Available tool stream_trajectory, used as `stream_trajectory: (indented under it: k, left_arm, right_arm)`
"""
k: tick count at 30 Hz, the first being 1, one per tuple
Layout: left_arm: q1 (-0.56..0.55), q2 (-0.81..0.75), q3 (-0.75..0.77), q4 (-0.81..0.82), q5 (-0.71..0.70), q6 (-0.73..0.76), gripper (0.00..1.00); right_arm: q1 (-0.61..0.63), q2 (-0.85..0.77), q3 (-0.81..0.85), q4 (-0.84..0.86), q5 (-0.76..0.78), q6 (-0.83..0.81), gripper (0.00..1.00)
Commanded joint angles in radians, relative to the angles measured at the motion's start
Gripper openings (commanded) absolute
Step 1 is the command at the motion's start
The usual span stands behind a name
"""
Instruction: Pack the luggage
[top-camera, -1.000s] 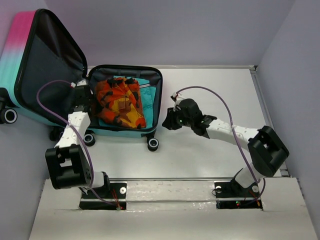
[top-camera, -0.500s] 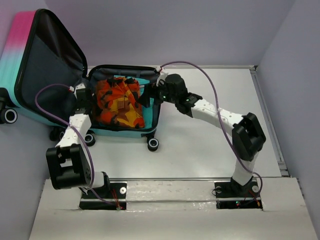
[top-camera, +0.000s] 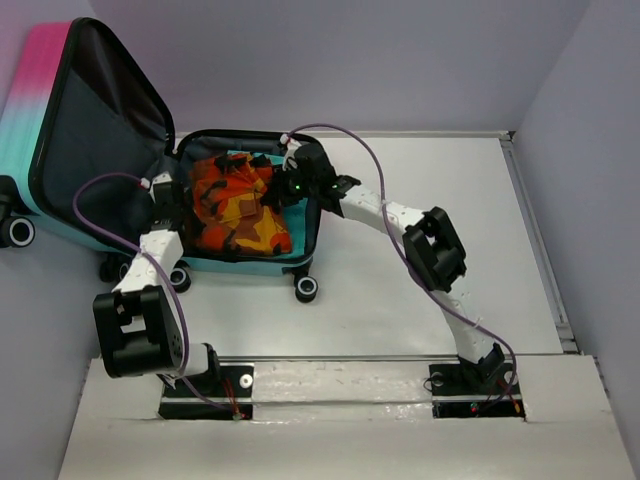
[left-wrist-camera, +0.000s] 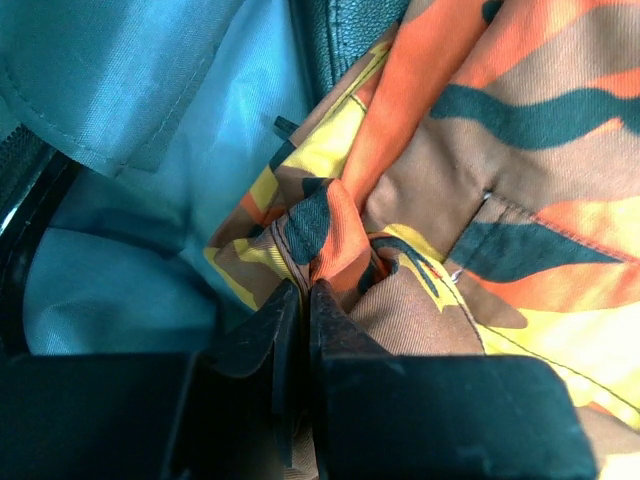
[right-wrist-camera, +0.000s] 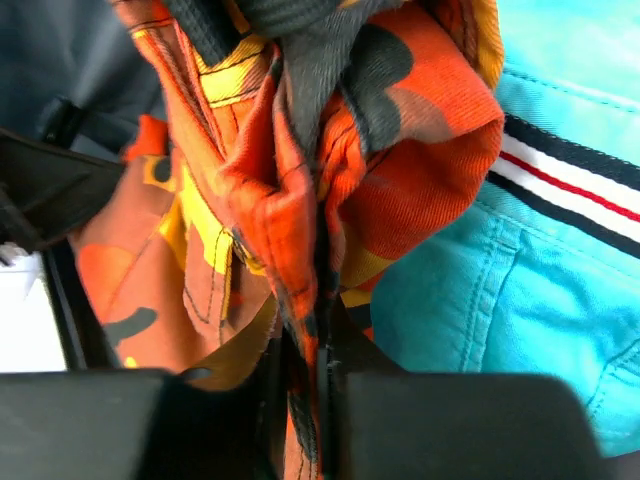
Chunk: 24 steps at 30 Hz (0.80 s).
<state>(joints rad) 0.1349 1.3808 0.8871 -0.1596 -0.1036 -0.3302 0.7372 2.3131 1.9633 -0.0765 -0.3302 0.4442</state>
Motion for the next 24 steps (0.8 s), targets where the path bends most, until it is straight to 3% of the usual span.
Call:
stream_trajectory:
  k: [1,5,8,9,10,13,15,18,19,22,24]
  left_arm:
    - [-0.006,-0.005,-0.022,0.022,-0.028,0.003,0.07]
    - [-0.008,0.006,-0.025,0.012,-0.073,0.003,0.1]
    - [-0.009,0.029,-0.025,0.002,-0.1,0.008,0.25]
    - [-0.011,0.034,-0.019,-0.011,-0.116,0.003,0.32]
    - [-0.011,0.032,-0.019,-0.012,-0.123,0.002,0.54]
    - [-0.011,0.003,-0.023,-0.012,-0.131,-0.01,0.87]
    - [-0.012,-0.025,-0.02,-0.008,-0.13,-0.018,0.99]
    - [-0.014,-0.124,0.022,-0.001,-0.108,-0.023,0.99]
    - [-0.014,-0.191,0.038,-0.001,-0.101,-0.026,0.99]
    - [-0.015,-0.308,0.133,-0.023,-0.09,-0.032,0.99]
    - [-0.017,-0.35,0.238,-0.085,-0.091,-0.044,0.99]
  right_arm:
    - [-0.008,-0.03,0.063,0.122,0.141,0.053,0.07]
    - [-0.027,-0.104,-0.007,0.259,0.272,0.074,0.07]
    - [-0.045,-0.072,0.038,0.225,0.263,0.05,0.07]
    - [-0.045,-0.064,0.036,0.213,0.264,0.042,0.07]
    - [-0.045,-0.06,0.022,0.213,0.27,0.042,0.07]
    - [-0.045,-0.035,-0.033,0.219,0.257,0.066,0.07]
    - [-0.045,-0.035,-0.052,0.225,0.22,0.076,0.09]
    - [-0.045,-0.075,-0.105,0.238,0.177,0.076,0.31]
    - [-0.045,-0.119,-0.13,0.238,0.163,0.064,0.49]
    - [-0.045,-0.223,-0.153,0.215,0.143,0.033,0.78]
    - [-0.045,-0.27,-0.155,0.175,0.116,0.016,0.91]
